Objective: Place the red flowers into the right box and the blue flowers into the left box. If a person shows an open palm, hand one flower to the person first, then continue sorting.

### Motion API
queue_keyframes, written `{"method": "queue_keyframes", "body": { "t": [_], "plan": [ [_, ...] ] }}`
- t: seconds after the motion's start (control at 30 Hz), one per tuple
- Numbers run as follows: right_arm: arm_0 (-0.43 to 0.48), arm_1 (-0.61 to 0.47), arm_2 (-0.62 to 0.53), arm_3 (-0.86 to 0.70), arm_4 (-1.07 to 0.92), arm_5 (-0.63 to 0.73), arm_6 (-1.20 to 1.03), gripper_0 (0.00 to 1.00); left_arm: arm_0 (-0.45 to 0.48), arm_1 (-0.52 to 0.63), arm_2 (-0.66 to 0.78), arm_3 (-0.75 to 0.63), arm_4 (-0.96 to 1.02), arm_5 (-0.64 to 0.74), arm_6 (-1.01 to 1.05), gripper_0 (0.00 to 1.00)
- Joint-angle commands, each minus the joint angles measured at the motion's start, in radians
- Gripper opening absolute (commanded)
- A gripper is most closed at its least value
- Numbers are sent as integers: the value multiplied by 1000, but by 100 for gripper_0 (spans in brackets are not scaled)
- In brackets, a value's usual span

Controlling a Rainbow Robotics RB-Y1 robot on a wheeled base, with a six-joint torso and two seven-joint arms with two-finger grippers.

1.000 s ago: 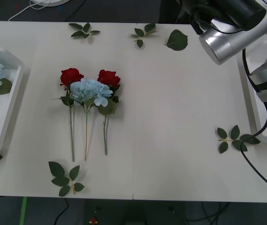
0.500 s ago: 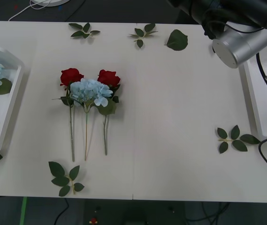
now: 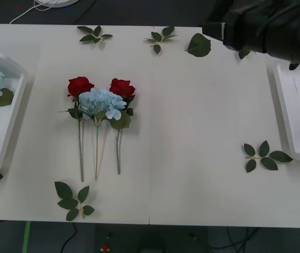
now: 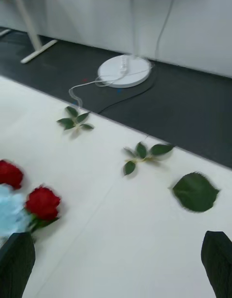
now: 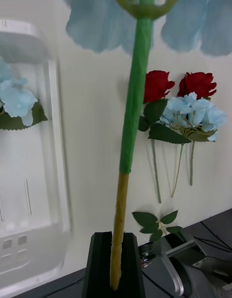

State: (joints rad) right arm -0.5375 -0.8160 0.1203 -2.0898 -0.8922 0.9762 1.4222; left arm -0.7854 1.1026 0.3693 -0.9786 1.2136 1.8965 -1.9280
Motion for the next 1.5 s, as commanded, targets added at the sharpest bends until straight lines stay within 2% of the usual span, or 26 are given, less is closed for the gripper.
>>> {"method": "queue_keyframes", "body": {
  "t": [0.03,0.2,0.33,0.47,0.6,0.7,0.87,1.0,1.13,1.5],
  "plan": [
    [142,-81,-186,-88,-234,52,216,100,-11,22,0,24,-29,-47,-25,0],
    [226,-89,-307,-98,-438,125,351,100,-110,46,-29,23,-154,23,-23,0],
    [261,-89,-386,-65,-636,193,440,100,-115,69,-27,23,-204,23,-35,0],
    [275,-106,-415,-10,-806,246,551,100,-49,75,-4,23,-233,-39,-75,4],
    [312,-129,-415,-3,-893,246,659,100,69,75,54,23,-224,-155,-186,32],
    [350,-147,-415,-9,-941,234,747,100,153,75,80,24,-194,-235,-264,38],
    [432,-183,-415,-30,-1018,185,850,100,258,66,92,23,-151,-352,-356,40],
    [476,-198,-415,-47,-1061,159,885,100,291,68,117,23,-141,-359,-408,41],
    [482,-198,-415,-56,-1065,157,894,100,316,66,143,23,-134,-359,-424,48],
    [487,-195,-413,-59,-1070,157,899,100,325,62,131,23,-62,-375,-425,48]
  ]
}}
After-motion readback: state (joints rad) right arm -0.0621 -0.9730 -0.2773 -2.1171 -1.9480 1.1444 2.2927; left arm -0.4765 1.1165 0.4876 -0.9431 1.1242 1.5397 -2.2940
